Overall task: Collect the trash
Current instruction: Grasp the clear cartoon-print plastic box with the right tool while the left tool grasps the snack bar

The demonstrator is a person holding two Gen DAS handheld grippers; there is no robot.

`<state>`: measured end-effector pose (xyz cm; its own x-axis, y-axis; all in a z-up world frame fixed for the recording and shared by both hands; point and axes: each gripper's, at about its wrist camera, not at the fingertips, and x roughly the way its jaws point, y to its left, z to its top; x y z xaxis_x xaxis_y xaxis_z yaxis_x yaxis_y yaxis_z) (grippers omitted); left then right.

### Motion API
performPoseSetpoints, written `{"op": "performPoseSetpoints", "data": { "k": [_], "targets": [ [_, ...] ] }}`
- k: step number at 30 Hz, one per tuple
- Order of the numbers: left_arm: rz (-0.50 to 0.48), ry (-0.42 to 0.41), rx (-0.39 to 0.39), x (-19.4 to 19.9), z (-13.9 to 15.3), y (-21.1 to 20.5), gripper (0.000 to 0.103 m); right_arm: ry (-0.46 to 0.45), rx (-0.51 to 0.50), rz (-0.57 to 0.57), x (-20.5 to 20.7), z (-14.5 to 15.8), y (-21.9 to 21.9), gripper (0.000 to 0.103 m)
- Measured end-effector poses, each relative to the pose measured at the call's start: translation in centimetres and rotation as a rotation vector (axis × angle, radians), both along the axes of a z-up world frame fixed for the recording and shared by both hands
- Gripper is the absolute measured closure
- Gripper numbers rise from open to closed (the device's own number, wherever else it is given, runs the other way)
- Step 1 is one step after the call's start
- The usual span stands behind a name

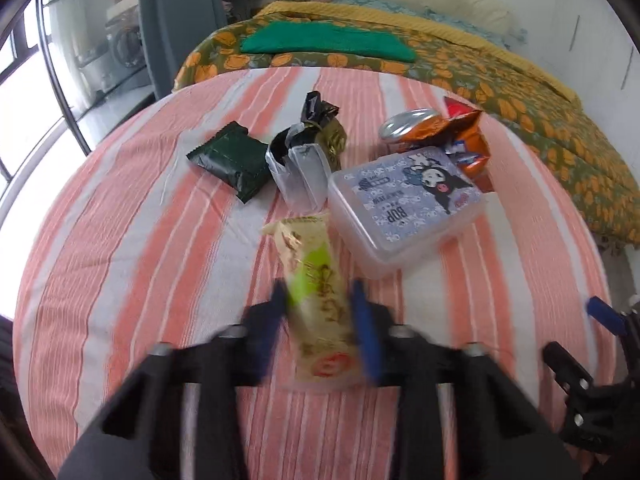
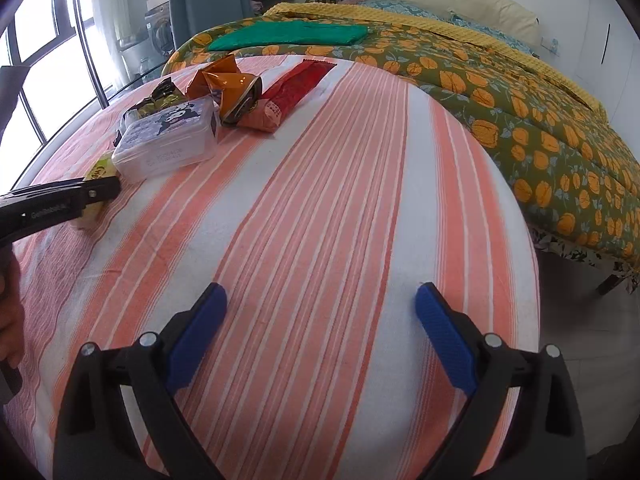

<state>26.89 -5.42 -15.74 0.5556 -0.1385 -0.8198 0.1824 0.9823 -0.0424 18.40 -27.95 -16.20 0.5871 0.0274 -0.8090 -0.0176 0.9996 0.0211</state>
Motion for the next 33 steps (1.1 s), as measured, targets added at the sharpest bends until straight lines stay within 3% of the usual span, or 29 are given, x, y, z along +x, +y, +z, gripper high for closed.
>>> {"op": "performPoseSetpoints", "data": {
  "k": [6,12,14,16,20,22,25,30,31,33],
  "targets": [
    [-0.040,-0.013,0.006,-4.4,1.3,3.7,0.084,0.000,0.000,0.001,0.0,0.0,0.0,0.011],
    [-0.003,-0.026,-0.004,-7.2,1.1,8.2,0.082,0.000,0.000,0.001,0.0,0.0,0.0,0.011],
    [0.010,-0.023,-0.008,-7.0,0.7,8.9,0.066,0.000,-0.001,0.001,0.0,0.0,0.0,0.011],
    [0.014,-0.024,-0.024,-6.8,0.4,9.4,0.036,0.000,-0.001,0.000,0.0,0.0,0.0,0.011],
    [-0.005,-0.019,0.036,-6.1,-0.6,9.0,0.028,0.000,-0.004,-0.001,0.0,0.0,0.0,0.010],
    [-0.010,-0.044,0.075,-6.2,-0.9,8.9,0.018,0.000,-0.001,-0.003,0.0,0.0,-0.1,0.010],
    [0.010,-0.027,0.035,-5.9,-1.1,9.8,0.010,0.000,-0.007,-0.007,-0.1,0.1,-0.2,0.009],
    [0.011,-0.021,0.045,-5.9,-1.2,9.7,0.006,0.050,0.000,-0.080,0.4,0.1,-0.2,0.005],
    [0.011,-0.021,0.044,-5.9,-1.2,9.7,0.006,0.090,0.012,-0.137,0.7,0.5,0.0,0.005],
    [0.010,-0.021,0.045,-5.9,-1.2,9.7,0.006,0.079,0.119,-0.174,1.3,1.6,0.8,0.005]
  ]
}}
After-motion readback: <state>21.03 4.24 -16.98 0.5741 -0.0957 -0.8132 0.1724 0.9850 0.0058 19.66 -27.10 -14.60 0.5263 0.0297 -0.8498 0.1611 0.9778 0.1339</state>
